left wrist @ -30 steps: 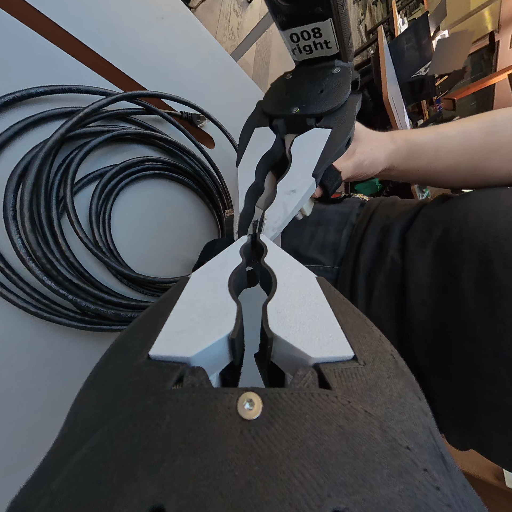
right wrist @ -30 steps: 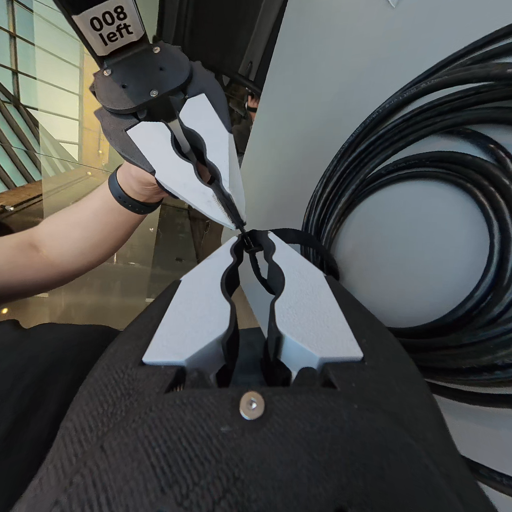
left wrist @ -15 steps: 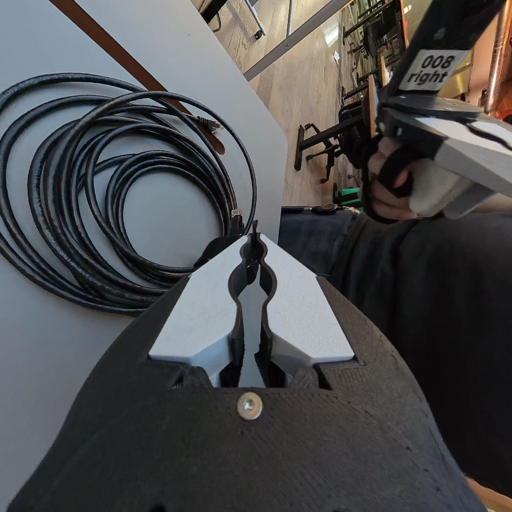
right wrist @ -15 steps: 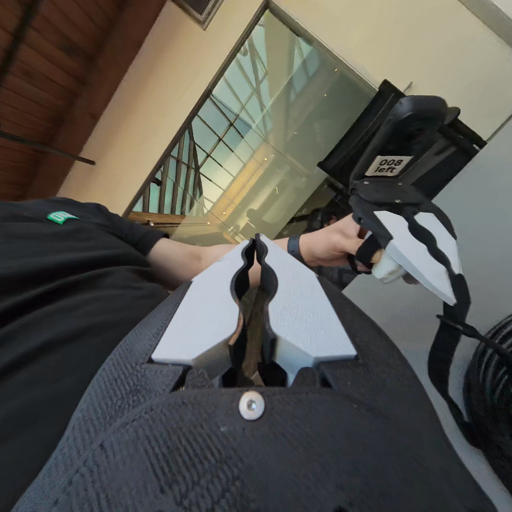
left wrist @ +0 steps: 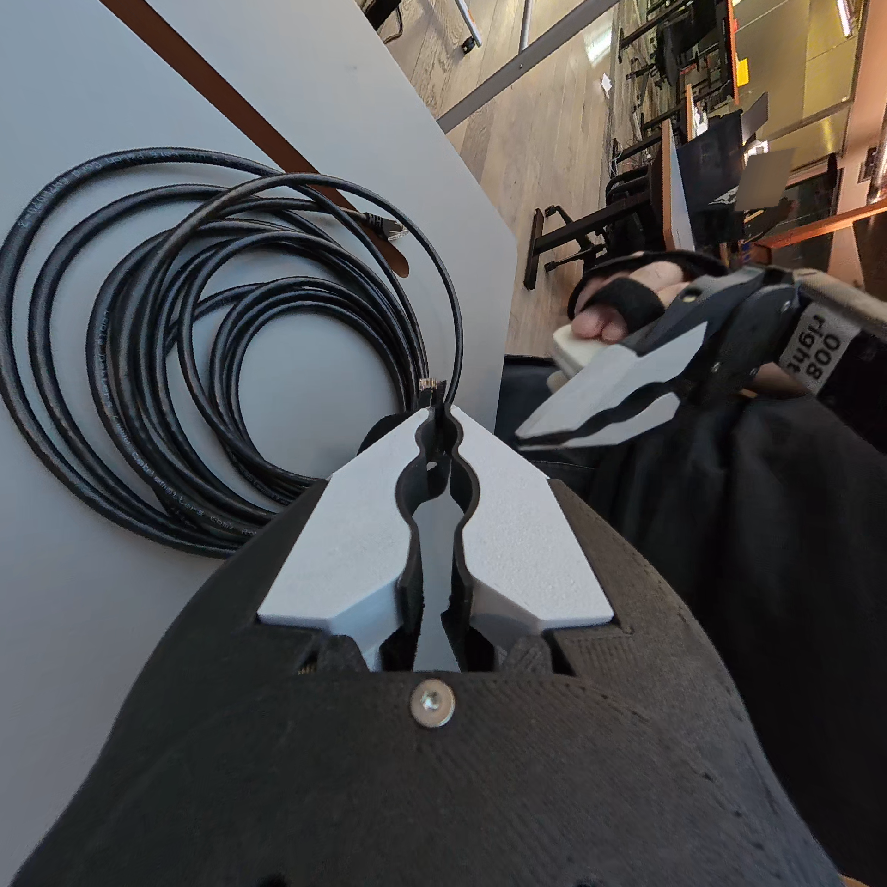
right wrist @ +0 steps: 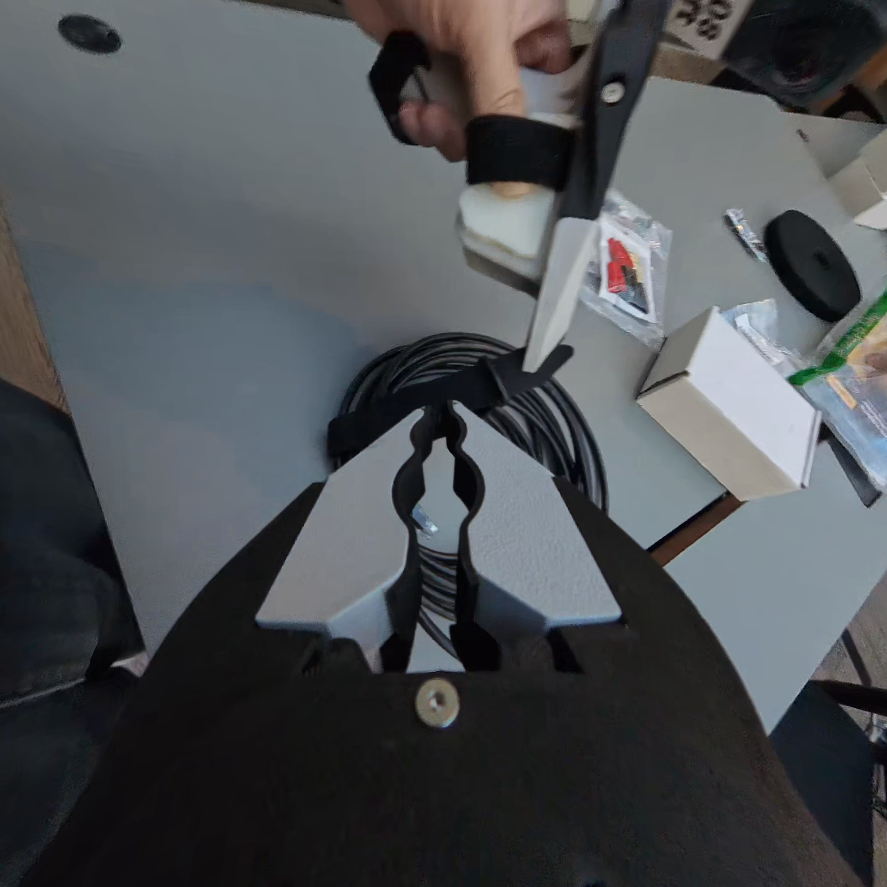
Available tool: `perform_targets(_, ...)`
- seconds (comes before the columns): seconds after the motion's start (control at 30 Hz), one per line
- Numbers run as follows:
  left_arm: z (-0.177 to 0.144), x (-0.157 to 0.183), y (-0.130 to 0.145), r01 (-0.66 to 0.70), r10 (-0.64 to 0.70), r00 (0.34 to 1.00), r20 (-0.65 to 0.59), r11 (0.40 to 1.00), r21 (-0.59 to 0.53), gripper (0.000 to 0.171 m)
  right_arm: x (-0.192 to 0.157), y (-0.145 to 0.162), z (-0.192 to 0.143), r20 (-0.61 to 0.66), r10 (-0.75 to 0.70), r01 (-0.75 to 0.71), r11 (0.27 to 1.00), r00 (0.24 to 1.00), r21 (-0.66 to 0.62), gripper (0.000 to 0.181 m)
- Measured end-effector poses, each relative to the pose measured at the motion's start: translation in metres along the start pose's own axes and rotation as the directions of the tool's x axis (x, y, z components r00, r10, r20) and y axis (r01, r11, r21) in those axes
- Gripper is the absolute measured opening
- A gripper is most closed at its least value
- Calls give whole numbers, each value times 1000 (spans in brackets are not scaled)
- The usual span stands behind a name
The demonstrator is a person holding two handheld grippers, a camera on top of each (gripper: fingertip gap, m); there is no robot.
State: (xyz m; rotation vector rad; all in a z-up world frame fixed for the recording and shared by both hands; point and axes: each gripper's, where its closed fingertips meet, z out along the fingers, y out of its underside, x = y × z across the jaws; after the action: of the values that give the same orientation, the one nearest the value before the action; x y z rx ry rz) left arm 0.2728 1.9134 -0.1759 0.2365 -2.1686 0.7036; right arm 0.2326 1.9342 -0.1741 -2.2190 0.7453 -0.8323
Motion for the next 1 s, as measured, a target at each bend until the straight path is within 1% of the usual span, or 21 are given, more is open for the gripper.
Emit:
perform_targets(0.03, 1, 0, 0, 4, -4, 1000, -2, 1000, 2, 0, -6, 3, 5, 20, -27, 27, 999, 999, -32, 5)
perform_targets(0.07, 2, 0, -1, 8, -8, 1000, -5, 1000, 5, 0, -6, 5, 10, 5, -66, 66, 996, 998, -63, 5)
perform_targets(0.1, 3, 0, -1, 11, -11, 1000, -6, 1000, 7, 0, 2, 5, 12, -57, -125, 119, 989, 991, -90, 6)
perform_targets(0.13, 3, 0, -1, 13, -13, 1000, -5, 1000, 9, 0, 10, 3, 14, -109, -180, 169, 980, 978, -104, 11)
perform_targets(0.17, 2, -1, -2, 15, -15, 1000, -4, 1000, 9, 0, 15, 1, 16, -131, -217, 202, 973, 967, -115, 17)
perform_targets(0.27, 1, -1, -1, 15, -15, 1000, 1, 1000, 8, 0, 21, 2, 26, -104, -252, 234, 958, 962, -165, 17)
perform_targets(0.37, 1, -1, 0, 17, -17, 1000, 0, 1000, 0, 0, 31, 4, 32, -105, -286, 259, 941, 952, -218, 16)
perform_targets(0.5, 0, 0, 1, 18, -18, 1000, 5, 1000, -6, 0, 25, 7, 35, -35, -313, 297, 926, 949, -234, 11)
perform_targets(0.57, 0, 1, 0, 37, -37, 999, -8, 999, 0, 0, 26, 7, 35, -38, -326, 308, 920, 945, -243, 10)
perform_targets(0.63, 1, 2, 0, 70, -69, 997, -28, 998, 5, 0, 29, 7, 34, -51, -340, 317, 913, 939, -258, 1)
perform_targets(0.67, 2, 1, -1, 91, -90, 995, -38, 996, 15, 0, 30, 8, 34, -51, -338, 313, 912, 940, -266, 1)
perform_targets(0.8, 2, -2, -1, 147, -145, 988, -54, 988, 41, 0, 28, 9, 34, -40, -290, 269, 923, 956, -274, 1)
perform_targets(1.0, 6, -4, 2, 164, -161, 986, -48, 985, 61, 0, 21, 10, 32, -30, -211, 196, 944, 977, -265, 0)
